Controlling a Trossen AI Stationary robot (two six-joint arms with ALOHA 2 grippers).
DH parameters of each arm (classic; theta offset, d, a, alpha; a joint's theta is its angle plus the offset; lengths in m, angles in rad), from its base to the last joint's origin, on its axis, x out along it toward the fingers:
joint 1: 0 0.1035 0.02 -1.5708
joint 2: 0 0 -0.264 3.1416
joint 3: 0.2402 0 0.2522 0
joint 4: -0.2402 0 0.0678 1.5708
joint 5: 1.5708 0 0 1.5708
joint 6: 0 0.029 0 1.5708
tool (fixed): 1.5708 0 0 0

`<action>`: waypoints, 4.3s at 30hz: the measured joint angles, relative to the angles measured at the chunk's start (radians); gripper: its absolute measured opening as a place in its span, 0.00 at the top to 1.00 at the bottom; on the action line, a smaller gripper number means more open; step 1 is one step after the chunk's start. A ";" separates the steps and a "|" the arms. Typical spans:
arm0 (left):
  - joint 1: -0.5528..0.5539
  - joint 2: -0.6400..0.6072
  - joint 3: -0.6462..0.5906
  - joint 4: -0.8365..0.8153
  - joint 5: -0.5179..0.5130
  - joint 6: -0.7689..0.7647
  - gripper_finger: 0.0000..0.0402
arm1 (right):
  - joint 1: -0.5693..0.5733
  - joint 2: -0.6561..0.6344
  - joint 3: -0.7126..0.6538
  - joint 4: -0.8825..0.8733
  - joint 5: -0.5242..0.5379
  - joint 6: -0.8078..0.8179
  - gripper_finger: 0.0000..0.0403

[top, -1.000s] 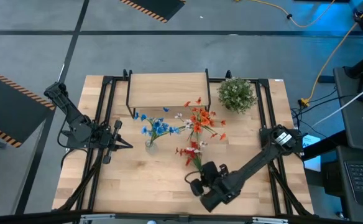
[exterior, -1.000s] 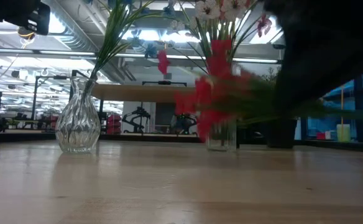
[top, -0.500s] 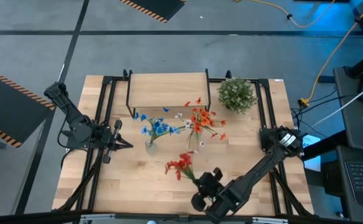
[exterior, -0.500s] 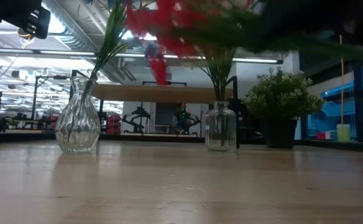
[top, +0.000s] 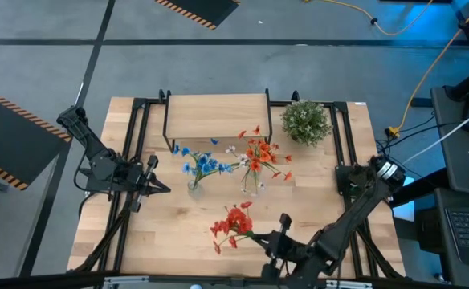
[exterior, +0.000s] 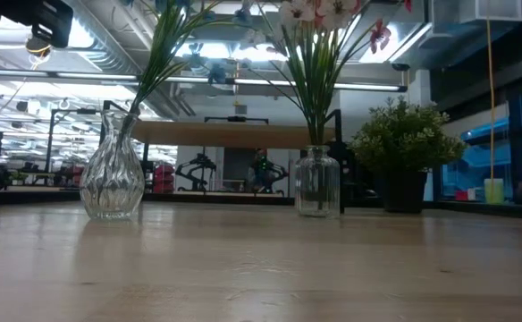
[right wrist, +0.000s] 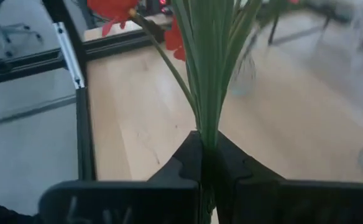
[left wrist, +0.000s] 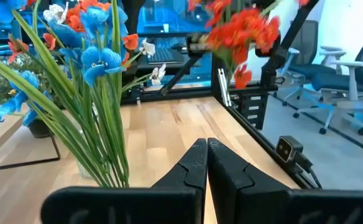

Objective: Pick and place flowers into a vace then onto a shelf
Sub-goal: Put the orange flowers into the left transparent vase

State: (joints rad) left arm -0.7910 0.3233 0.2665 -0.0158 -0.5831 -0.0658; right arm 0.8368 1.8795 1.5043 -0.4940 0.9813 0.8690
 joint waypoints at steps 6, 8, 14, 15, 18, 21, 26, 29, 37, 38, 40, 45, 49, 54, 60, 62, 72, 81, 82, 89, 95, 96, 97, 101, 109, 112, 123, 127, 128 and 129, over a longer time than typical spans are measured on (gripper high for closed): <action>0.000 0.001 0.000 0.005 0.000 0.000 0.98 | -0.021 -0.078 0.000 0.046 0.019 -0.247 0.97; 0.000 0.006 0.000 0.021 0.000 0.000 0.97 | -0.040 -0.098 0.000 0.080 0.024 -0.318 0.97; 0.000 0.031 0.000 0.073 0.000 0.029 0.91 | -0.117 -0.137 0.000 0.238 -0.051 -0.614 0.97; 0.000 0.036 0.000 0.078 0.000 0.037 0.90 | -0.128 -0.145 0.000 0.260 -0.078 -0.657 0.97; 0.000 0.053 0.000 0.096 0.000 0.042 0.86 | -0.171 -0.170 -0.002 0.292 -0.132 -0.743 0.97; 0.000 0.075 0.000 0.124 0.001 0.043 0.83 | -0.215 -0.198 -0.043 0.350 -0.151 -0.801 0.97; 0.000 0.120 0.000 0.182 -0.002 0.089 0.78 | -0.295 -0.260 -0.240 0.719 -0.292 -0.977 0.97; 0.001 0.150 0.000 0.255 -0.009 0.124 0.73 | -0.334 -0.292 -0.389 1.012 -0.408 -1.079 0.97; 0.002 0.228 0.000 0.430 -0.090 0.198 0.58 | -0.399 -0.308 -0.555 1.374 -0.710 -1.174 0.97; 0.002 0.238 0.000 0.444 -0.103 0.205 0.56 | -0.405 -0.308 -0.555 1.374 -0.725 -1.164 0.97; 0.005 0.259 0.000 0.481 -0.118 0.210 0.52 | -0.420 -0.304 -0.554 1.378 -0.758 -1.149 0.97; 0.019 0.296 0.000 0.578 -0.125 0.211 0.42 | -0.449 -0.255 -0.499 1.394 -0.801 -1.132 0.97; 0.021 0.303 0.000 0.602 -0.125 0.208 0.40 | -0.470 -0.178 -0.434 1.383 -0.820 -1.106 0.97; 0.023 0.341 0.008 0.592 -0.130 0.169 0.41 | -0.483 -0.125 -0.331 1.344 -0.878 -1.105 0.97; 0.023 0.449 0.094 0.588 -0.132 0.236 0.41 | -0.499 -0.051 -0.232 1.325 -0.878 -1.078 0.97; 0.023 0.481 0.124 0.589 -0.134 0.244 0.41 | -0.501 -0.022 -0.204 1.322 -0.878 -1.078 0.97; 0.065 0.593 0.209 0.585 -0.097 0.237 0.41 | -0.506 0.060 -0.124 1.321 -0.879 -1.055 0.97; 0.117 0.689 0.277 0.589 -0.016 0.207 0.41 | -0.507 0.060 -0.124 1.321 -0.879 -1.053 0.97; 0.123 0.703 0.286 0.588 -0.007 0.207 0.41 | -0.507 0.060 -0.124 1.320 -0.878 -1.053 0.97; 0.160 0.754 0.329 0.587 0.046 0.210 0.41 | -0.508 0.060 -0.124 1.309 -0.878 -1.053 0.97; 0.164 0.756 0.347 0.588 0.061 0.210 0.41 | -0.508 0.060 -0.124 1.291 -0.878 -1.054 0.97; 0.164 0.756 0.349 0.588 0.061 0.210 0.41 | -0.508 0.060 -0.124 1.291 -0.878 -1.056 0.97; 0.164 0.756 0.351 0.589 0.061 0.210 0.41 | -0.508 0.060 -0.124 1.290 -0.878 -1.057 0.97; 0.165 0.756 0.351 0.588 0.062 0.221 0.42 | -0.508 0.060 -0.124 1.291 -0.878 -1.059 0.97; 0.166 0.760 0.351 0.596 0.087 0.260 0.54 | -0.510 0.059 -0.124 1.330 -0.878 -1.083 0.97; 0.166 0.760 0.351 0.597 0.087 0.271 0.58 | -0.511 0.059 -0.124 1.337 -0.878 -1.083 0.97; 0.200 0.760 0.351 0.598 0.096 0.271 0.71 | -0.513 0.059 -0.124 1.343 -0.874 -1.084 0.97; 0.205 0.760 0.350 0.604 0.148 0.271 0.76 | -0.512 0.059 -0.124 1.340 -0.876 -1.084 0.97; 0.205 0.760 0.350 0.612 0.160 0.271 0.78 | -0.512 0.059 -0.124 1.336 -0.878 -1.084 0.97; 0.205 0.760 0.350 0.617 0.168 0.271 0.79 | -0.511 0.059 -0.124 1.336 -0.879 -1.086 0.97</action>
State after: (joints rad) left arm -0.5861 1.0828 0.6166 0.6017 -0.4146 0.2049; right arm 0.3254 1.9385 1.3804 0.8419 0.1022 -0.2166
